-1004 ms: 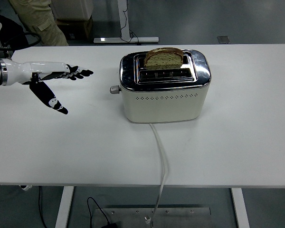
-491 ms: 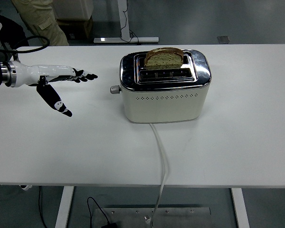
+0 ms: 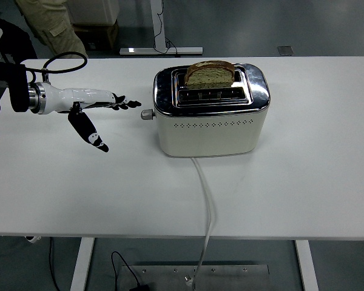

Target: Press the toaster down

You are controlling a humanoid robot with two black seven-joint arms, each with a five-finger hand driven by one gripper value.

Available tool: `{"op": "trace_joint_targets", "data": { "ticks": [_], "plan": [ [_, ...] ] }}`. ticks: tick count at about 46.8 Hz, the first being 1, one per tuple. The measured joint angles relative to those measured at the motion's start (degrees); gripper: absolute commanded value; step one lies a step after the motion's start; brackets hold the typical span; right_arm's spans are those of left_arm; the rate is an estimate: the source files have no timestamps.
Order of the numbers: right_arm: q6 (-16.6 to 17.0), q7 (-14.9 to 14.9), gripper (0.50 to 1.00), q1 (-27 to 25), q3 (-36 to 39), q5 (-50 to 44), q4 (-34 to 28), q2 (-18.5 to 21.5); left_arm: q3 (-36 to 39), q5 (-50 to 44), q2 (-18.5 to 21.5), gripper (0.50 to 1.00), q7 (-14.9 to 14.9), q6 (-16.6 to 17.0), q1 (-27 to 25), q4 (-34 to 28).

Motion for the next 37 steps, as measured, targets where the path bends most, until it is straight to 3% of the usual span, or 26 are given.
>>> {"op": "trace_joint_targets", "data": {
  "ticks": [37],
  "plan": [
    [0.0,0.0,0.998,0.0,0.0,0.0,0.0,0.0,2.27,0.54,-1.42,1.0,-0.01,0.21,-0.22,2.08]
  ]
}}
